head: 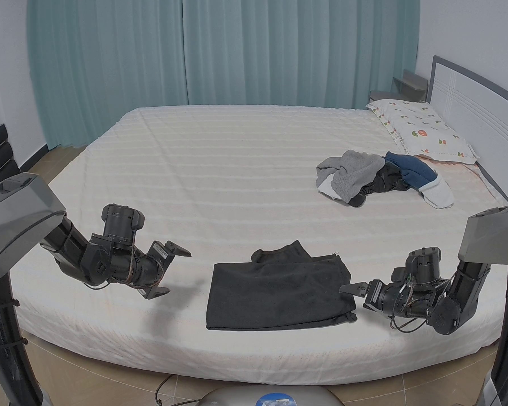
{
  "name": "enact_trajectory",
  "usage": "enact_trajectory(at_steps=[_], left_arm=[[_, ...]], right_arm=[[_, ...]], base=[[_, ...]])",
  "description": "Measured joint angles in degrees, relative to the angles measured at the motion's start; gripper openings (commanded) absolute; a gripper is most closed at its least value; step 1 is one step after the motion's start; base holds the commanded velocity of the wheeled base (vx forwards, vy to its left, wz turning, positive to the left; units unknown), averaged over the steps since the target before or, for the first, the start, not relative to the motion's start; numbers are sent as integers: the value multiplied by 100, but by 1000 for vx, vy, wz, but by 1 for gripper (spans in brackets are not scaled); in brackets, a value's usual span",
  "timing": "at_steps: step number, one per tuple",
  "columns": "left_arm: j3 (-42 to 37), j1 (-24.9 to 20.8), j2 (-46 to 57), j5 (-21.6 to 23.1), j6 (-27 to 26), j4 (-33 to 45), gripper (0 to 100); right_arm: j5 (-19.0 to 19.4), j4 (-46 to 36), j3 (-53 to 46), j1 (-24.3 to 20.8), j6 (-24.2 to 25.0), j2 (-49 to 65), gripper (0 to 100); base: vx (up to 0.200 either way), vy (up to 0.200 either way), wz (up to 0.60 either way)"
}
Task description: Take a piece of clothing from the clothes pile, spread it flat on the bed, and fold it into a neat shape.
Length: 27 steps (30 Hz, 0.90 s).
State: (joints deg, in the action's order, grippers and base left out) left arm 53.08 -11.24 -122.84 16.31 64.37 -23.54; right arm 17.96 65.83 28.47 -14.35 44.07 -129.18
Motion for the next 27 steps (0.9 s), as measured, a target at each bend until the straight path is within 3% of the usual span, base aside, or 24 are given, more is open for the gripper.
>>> enact_trajectory(at_steps=[6,20,27], left_arm=[[4,-59,9,9,-2,-13,100],[45,-290,-33,-83,-100,-51,100],[304,-378,-240,-529,-322,-137,100]], right_arm=[[2,7,124,43,133,16,100],[-52,5,282,16,278,-6,100],[-72,-30,522,-100,445,-15,100]], base=[[0,-200,0],[0,0,0],[0,0,0]])
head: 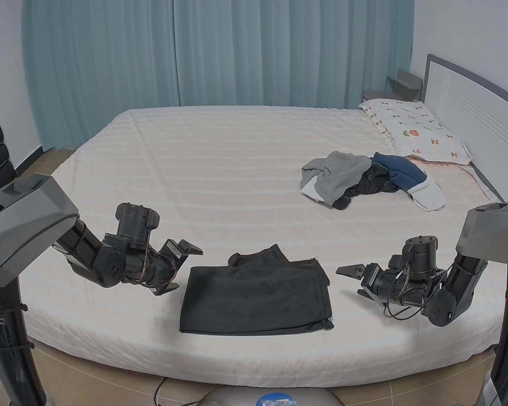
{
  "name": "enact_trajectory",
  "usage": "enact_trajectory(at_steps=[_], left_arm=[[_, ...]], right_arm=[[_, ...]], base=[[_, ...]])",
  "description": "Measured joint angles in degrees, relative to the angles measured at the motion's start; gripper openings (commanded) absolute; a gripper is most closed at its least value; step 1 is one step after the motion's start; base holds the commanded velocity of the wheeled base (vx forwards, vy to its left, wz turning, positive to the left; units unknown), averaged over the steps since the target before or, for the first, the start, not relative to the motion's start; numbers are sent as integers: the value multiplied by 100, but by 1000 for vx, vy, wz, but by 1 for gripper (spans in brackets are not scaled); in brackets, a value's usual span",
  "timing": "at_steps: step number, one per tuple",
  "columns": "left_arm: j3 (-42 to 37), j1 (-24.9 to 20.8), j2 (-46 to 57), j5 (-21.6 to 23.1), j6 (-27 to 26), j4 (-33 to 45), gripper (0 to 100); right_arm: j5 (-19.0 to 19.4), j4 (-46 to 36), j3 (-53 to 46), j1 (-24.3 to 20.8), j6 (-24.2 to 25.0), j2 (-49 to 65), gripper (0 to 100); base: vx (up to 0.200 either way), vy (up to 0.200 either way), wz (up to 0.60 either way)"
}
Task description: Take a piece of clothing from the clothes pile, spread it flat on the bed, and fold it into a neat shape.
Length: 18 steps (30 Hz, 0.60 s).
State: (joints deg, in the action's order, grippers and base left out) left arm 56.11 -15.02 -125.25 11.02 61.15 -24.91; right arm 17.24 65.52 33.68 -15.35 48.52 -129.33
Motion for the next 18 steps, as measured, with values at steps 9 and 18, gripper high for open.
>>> enact_trajectory(at_steps=[9,18], left_arm=[[290,-79,-321,-433,-364,-16,100],[678,-267,-807,-1080,-674,-341,100]], right_arm=[[9,-299,567,-105,-5,-218,100],[2,-783,1716,-339,-16,-568,100]], base=[[0,0,0],[0,0,0]])
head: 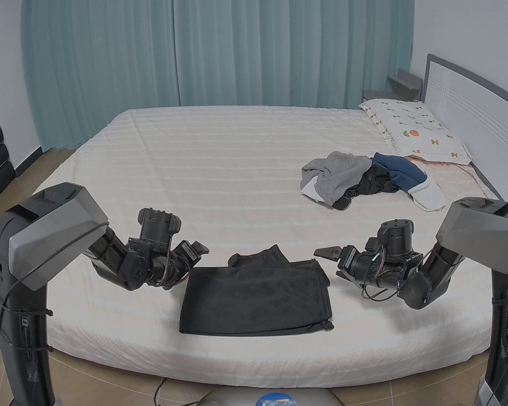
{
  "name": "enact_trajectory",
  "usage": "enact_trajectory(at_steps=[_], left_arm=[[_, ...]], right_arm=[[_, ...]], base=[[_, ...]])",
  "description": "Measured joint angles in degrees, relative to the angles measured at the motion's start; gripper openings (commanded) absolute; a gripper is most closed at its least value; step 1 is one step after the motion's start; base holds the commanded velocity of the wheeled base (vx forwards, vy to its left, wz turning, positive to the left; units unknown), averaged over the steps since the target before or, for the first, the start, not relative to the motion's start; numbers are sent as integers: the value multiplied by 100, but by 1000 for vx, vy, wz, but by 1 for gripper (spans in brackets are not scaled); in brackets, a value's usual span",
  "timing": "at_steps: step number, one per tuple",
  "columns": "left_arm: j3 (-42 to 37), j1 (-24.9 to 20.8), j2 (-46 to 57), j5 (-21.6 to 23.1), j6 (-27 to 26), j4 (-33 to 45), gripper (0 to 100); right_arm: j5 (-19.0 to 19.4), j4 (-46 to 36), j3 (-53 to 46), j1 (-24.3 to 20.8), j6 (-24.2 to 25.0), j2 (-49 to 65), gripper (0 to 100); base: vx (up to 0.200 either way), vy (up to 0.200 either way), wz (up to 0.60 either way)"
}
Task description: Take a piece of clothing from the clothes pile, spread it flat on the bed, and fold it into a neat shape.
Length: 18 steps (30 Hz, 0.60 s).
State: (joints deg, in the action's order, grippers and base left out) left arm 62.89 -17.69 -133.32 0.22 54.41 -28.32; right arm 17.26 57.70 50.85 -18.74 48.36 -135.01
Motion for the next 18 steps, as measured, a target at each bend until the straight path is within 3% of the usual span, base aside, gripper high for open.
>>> enact_trajectory(at_steps=[15,16,18], left_arm=[[83,-35,-211,-22,-2,-26,100],[83,-33,-213,-22,-2,-26,0],[80,-28,-218,-22,-2,-28,0]], right_arm=[[-22,16,552,-184,-330,-514,100],[-22,16,571,-188,-330,-532,0],[-27,20,592,-193,-334,-562,0]], base=[[0,0,0],[0,0,0],[0,0,0]])
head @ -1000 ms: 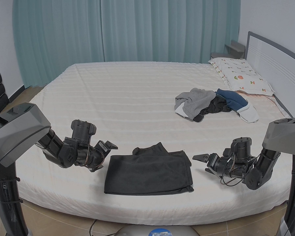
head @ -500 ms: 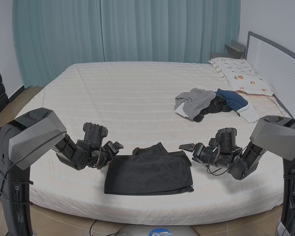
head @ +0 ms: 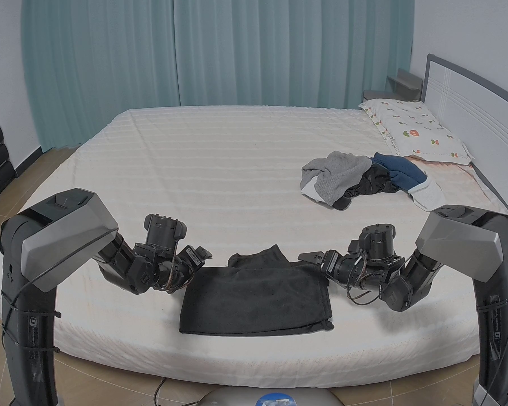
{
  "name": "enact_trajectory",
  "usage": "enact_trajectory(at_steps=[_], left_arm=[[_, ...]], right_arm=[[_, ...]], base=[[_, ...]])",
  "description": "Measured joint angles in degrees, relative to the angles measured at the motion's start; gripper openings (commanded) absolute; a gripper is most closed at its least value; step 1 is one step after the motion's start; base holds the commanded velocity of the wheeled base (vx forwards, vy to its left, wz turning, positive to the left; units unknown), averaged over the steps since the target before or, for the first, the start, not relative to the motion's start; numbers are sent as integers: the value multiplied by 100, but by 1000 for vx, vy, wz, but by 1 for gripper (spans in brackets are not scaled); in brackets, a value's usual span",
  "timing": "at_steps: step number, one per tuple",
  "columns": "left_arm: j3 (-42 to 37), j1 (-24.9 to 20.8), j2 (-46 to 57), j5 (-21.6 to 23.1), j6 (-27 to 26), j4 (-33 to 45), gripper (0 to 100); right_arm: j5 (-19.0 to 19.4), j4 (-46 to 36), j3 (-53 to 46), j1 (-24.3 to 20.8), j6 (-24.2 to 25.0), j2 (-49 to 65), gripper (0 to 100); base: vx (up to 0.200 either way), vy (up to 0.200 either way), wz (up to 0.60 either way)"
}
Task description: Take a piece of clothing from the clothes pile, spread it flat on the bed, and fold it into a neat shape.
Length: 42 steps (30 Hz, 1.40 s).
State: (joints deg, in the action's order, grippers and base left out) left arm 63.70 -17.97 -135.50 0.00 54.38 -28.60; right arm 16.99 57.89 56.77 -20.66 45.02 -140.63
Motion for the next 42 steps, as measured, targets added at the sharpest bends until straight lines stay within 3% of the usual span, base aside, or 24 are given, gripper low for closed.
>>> enact_trajectory(at_steps=[10,36,37,42], left_arm=[[-6,-11,-17,-11,-24,-5,0],[-24,-22,-30,-38,17,-13,0],[-24,-20,-30,-35,17,-9,0],[-17,-20,-22,-38,20,-6,0]], right_arm=[[-216,0,12,44,-13,-49,0],[-271,169,254,265,52,-240,0],[-268,166,262,265,52,-251,100],[-279,180,277,269,57,-273,100]], base=[[0,0,0],[0,0,0],[0,0,0],[0,0,0]])
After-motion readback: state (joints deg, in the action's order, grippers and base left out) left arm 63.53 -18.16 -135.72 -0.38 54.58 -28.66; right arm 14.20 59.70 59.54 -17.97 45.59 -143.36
